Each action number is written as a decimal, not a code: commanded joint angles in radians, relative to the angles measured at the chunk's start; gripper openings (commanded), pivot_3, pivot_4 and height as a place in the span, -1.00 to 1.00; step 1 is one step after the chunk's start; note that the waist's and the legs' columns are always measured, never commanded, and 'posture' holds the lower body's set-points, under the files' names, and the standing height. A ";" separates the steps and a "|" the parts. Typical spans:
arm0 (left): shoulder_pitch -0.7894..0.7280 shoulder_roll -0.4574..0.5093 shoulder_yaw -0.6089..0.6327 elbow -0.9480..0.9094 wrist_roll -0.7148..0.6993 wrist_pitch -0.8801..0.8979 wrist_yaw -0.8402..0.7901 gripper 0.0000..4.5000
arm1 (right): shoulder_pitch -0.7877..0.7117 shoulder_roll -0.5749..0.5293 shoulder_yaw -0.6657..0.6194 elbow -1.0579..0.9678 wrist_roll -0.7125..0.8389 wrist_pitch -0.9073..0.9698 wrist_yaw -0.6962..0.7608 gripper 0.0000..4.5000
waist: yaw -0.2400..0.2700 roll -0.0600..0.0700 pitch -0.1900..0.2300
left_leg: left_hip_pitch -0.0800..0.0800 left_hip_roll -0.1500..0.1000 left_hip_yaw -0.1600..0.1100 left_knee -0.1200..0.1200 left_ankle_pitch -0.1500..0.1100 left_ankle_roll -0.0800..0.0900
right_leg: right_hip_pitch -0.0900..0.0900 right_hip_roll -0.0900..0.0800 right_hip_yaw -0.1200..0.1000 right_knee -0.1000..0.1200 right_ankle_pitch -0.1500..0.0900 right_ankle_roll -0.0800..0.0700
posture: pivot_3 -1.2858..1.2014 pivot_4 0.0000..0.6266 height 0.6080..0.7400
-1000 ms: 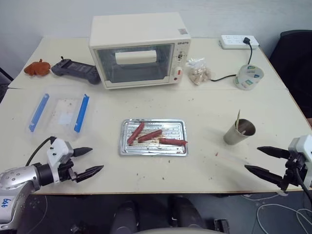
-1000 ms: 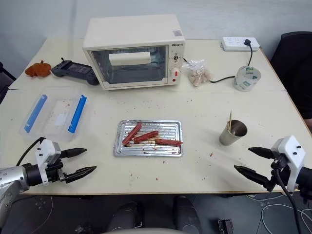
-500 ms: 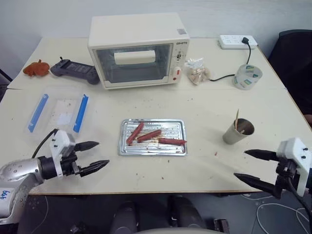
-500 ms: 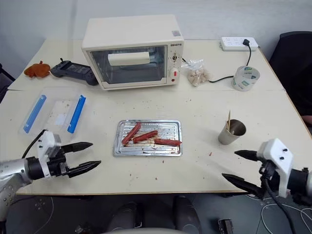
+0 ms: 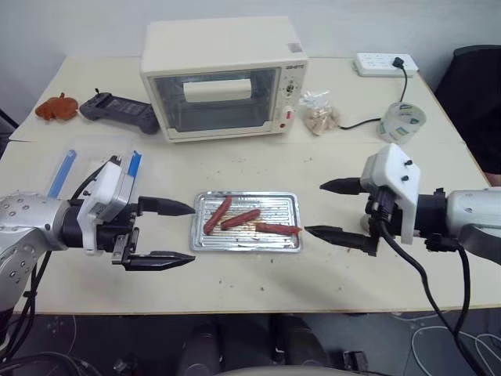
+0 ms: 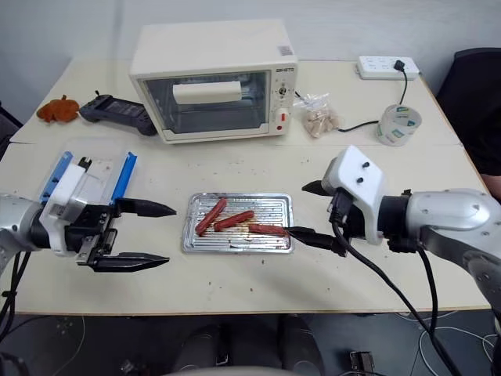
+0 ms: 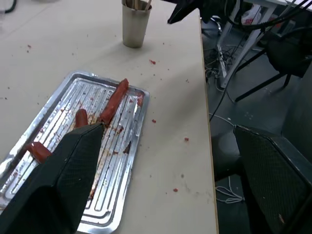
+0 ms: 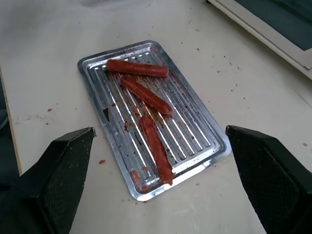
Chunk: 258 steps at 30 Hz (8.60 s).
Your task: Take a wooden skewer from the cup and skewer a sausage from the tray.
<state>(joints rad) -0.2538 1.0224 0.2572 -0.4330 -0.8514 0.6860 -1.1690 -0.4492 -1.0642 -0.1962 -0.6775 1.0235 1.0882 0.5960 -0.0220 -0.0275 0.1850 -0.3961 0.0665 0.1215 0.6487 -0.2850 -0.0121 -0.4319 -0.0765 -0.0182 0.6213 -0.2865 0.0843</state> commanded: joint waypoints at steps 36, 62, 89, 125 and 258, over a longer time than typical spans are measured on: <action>-0.490 -0.358 -0.367 0.257 0.177 -0.087 -0.144 1.00 | 0.637 0.384 -0.473 -0.146 -0.110 -0.191 -0.306 0.45 | 0.018 -0.001 -0.001 | -0.006 -0.002 -0.004 0.014 0.002 0.007 | 0.004 0.004 0.001 0.001 0.007 0.011 | 0.03 -0.52 1.00; -0.517 -0.379 -0.365 0.299 0.214 -0.130 -0.162 1.00 | 0.638 0.422 -0.347 -0.037 -0.300 -0.333 -0.295 -0.48 | 0.019 -0.001 -0.001 | -0.006 -0.002 -0.002 0.014 0.002 0.007 | 0.004 0.004 0.000 0.001 0.007 0.011 | 0.03 -0.52 1.00; -0.538 -0.447 -0.369 0.330 0.238 -0.168 -0.148 1.00 | 0.526 0.203 -0.601 -0.095 -0.012 -0.154 -0.320 -0.98 | 0.020 0.000 0.000 | -0.006 -0.002 -0.002 0.015 0.002 0.007 | 0.004 0.004 0.000 0.002 0.007 0.011 | 0.03 -0.52 1.00; -0.522 -0.701 -0.226 0.291 0.164 -0.153 0.251 1.00 | -0.056 0.309 -0.187 0.118 0.949 -0.327 -0.797 -0.98 | 0.021 0.000 0.000 | -0.009 -0.002 -0.003 0.018 0.002 0.007 | 0.003 0.003 0.001 0.001 0.009 0.014 | 0.03 -0.52 1.00; -0.309 -0.202 -0.119 0.226 0.167 -0.119 0.022 -1.00 | -0.150 0.383 0.581 0.263 -0.755 -0.188 0.218 -0.58 | -0.006 0.001 0.001 | -0.012 -0.001 0.003 0.016 0.002 0.005 | -0.011 0.001 0.002 0.010 0.006 0.009 | 0.03 -0.52 1.00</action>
<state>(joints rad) -0.5448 0.8188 0.1330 -0.1870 -0.6831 0.5806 -1.1458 -0.5979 -0.6885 0.3909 -0.4062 0.2905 0.9332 0.8280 -0.0283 -0.0269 0.1856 -0.4084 0.0650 0.1248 0.6643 -0.2826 -0.0075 -0.4430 -0.0751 -0.0165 0.6317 -0.2808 0.0929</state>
